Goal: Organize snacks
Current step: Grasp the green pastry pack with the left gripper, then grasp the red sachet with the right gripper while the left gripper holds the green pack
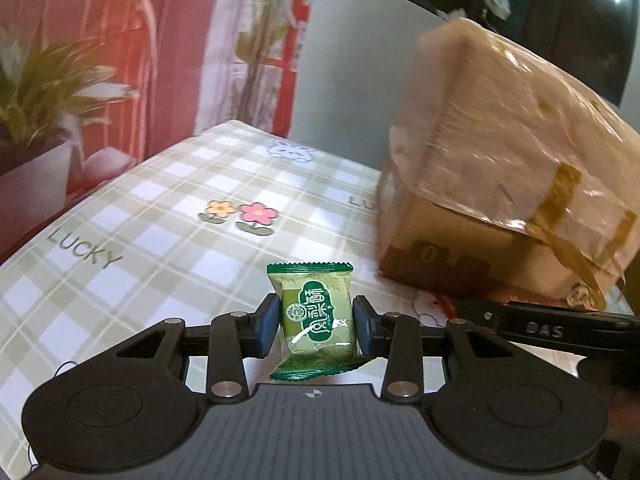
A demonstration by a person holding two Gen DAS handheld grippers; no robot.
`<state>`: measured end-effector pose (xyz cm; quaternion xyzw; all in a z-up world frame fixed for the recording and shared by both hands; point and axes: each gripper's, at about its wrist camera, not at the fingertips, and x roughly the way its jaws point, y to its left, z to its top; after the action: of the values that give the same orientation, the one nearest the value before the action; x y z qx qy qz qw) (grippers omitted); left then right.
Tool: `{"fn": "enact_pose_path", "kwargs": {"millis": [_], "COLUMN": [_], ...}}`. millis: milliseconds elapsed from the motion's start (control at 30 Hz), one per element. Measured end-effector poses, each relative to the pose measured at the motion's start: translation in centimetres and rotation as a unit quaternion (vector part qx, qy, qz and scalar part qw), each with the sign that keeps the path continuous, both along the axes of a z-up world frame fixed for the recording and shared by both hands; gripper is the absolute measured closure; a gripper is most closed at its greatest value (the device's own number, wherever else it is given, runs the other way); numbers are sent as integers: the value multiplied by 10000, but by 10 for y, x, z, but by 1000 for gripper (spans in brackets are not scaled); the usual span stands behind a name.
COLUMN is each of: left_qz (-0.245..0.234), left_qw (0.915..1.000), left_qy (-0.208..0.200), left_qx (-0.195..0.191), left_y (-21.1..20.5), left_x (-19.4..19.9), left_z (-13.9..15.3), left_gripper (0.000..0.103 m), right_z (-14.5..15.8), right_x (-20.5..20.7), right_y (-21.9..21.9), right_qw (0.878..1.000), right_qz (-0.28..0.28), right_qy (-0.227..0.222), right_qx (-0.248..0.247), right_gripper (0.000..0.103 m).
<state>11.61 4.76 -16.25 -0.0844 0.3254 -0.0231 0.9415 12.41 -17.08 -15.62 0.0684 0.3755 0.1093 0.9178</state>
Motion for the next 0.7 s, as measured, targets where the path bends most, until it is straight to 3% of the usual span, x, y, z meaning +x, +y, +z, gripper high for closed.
{"fn": "enact_pose_path", "kwargs": {"millis": [300, 400, 500, 600, 633, 700], "left_qz": [96, 14, -25, -18, -20, -28], "left_qw": [9998, 9998, 9997, 9997, 9997, 9998], "left_qy": [29, 71, 100, 115, 119, 138], "left_qx": [-200, -202, -212, -199, -194, -171], "left_y": [11, 9, 6, 5, 5, 4], "left_x": [-8, -8, -8, -8, -9, -9], "left_z": [-6, -10, -12, -13, -13, -14], "left_gripper": [61, 61, 61, 61, 61, 61], "right_z": [-15, -17, -17, -15, -15, -11], "right_x": [14, 12, 9, 4, 0, -6], "right_y": [36, 38, 32, 26, 25, 25], "right_qw": [9950, 9944, 9954, 9970, 9972, 9972], "right_qz": [-163, -181, -223, -151, -110, -36], "right_qy": [80, 44, 35, 41, 34, -17], "right_qx": [-984, -1044, -934, -759, -734, -742], "right_gripper": [26, 28, 40, 43, 51, 53]}}
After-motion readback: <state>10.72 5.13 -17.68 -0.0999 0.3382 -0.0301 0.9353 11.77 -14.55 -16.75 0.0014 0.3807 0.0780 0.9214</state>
